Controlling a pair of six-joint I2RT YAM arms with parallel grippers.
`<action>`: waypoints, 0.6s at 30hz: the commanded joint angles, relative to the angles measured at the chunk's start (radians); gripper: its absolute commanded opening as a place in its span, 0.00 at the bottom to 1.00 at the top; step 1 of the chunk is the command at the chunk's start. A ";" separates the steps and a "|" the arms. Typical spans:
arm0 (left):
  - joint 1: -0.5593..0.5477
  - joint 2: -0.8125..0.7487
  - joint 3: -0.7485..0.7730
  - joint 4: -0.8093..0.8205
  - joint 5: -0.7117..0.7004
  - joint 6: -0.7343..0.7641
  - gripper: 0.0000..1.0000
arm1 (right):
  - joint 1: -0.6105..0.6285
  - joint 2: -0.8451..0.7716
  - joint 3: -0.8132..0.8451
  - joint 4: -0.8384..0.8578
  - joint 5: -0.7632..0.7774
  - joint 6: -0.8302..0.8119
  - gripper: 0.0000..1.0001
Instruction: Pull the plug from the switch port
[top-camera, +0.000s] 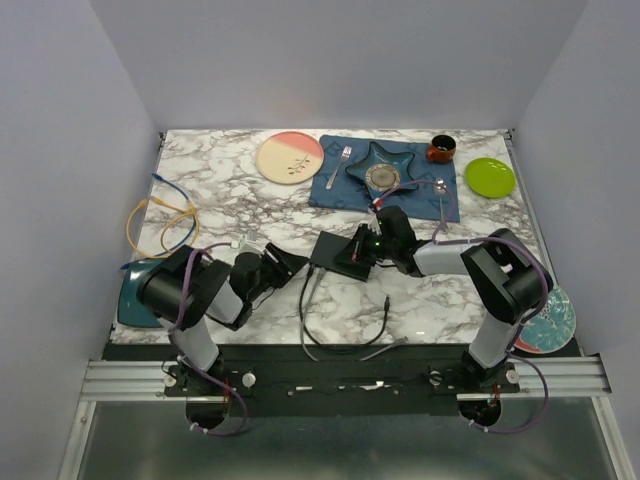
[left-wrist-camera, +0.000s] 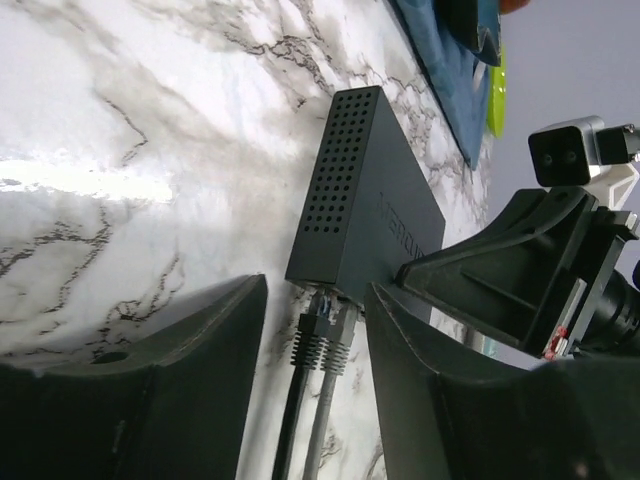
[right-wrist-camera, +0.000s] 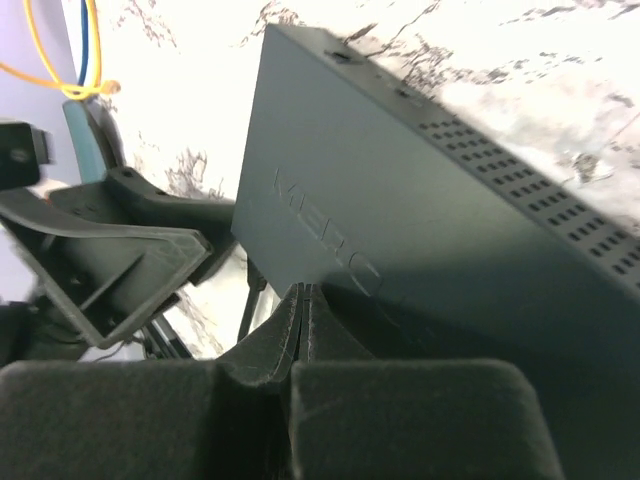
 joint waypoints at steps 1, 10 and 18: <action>0.025 0.266 -0.070 0.388 0.134 -0.124 0.57 | -0.011 0.054 -0.037 -0.106 0.076 -0.008 0.02; 0.038 0.350 -0.081 0.532 0.177 -0.131 0.59 | -0.014 0.052 -0.039 -0.113 0.090 -0.017 0.02; 0.038 0.226 -0.077 0.254 0.126 -0.036 0.56 | -0.012 0.055 -0.033 -0.113 0.089 -0.019 0.02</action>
